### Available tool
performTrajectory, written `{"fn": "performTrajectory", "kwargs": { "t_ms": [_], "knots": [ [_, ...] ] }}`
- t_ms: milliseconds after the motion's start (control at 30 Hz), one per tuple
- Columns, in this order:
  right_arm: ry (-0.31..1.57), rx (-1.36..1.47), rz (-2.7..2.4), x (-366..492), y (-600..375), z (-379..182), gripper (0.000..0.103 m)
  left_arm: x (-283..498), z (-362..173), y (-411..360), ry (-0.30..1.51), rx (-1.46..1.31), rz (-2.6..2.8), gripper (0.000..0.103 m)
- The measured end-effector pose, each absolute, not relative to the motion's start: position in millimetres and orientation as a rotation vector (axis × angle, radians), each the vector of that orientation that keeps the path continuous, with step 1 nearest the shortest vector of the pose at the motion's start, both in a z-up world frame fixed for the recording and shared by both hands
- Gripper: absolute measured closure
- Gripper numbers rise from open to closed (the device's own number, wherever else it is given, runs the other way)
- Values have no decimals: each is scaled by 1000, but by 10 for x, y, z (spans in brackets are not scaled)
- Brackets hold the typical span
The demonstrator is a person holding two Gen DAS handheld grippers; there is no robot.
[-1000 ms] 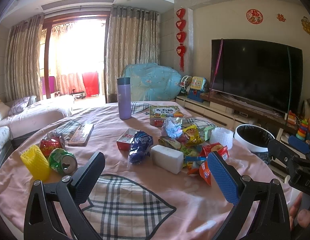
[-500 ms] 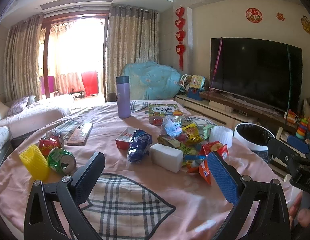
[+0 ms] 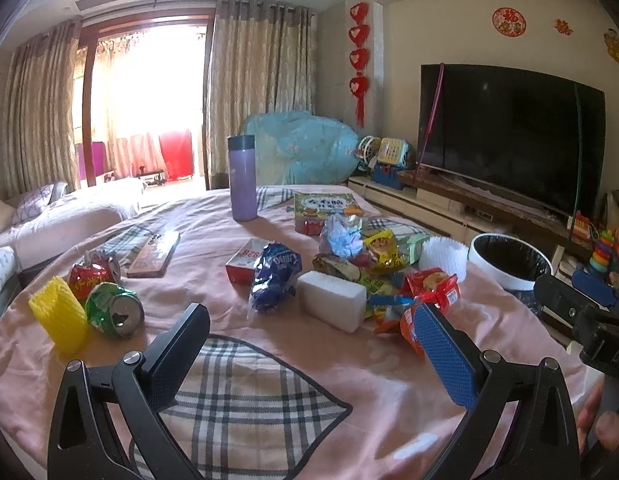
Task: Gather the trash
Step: 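Grasp the white foam block with the left tool while the right tool grasps the red snack bag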
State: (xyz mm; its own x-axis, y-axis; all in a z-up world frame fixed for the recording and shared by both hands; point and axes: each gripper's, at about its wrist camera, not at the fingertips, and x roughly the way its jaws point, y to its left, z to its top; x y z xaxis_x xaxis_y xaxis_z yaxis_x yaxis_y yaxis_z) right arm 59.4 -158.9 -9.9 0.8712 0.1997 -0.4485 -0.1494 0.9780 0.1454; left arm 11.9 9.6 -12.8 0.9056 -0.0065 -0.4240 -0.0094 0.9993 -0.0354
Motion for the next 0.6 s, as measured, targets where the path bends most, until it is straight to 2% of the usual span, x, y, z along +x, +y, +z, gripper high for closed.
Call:
{"fn": "performTrajectory", "kwargs": {
  "t_ms": [467, 600],
  "knots": [
    [606, 147, 202, 912, -1697, -310, 1, 616, -263, 133, 577, -66, -9, 2],
    [663, 156, 217, 1093, -1711, -399, 8, 872, -282, 100, 630, -76, -20, 5]
  ]
}}
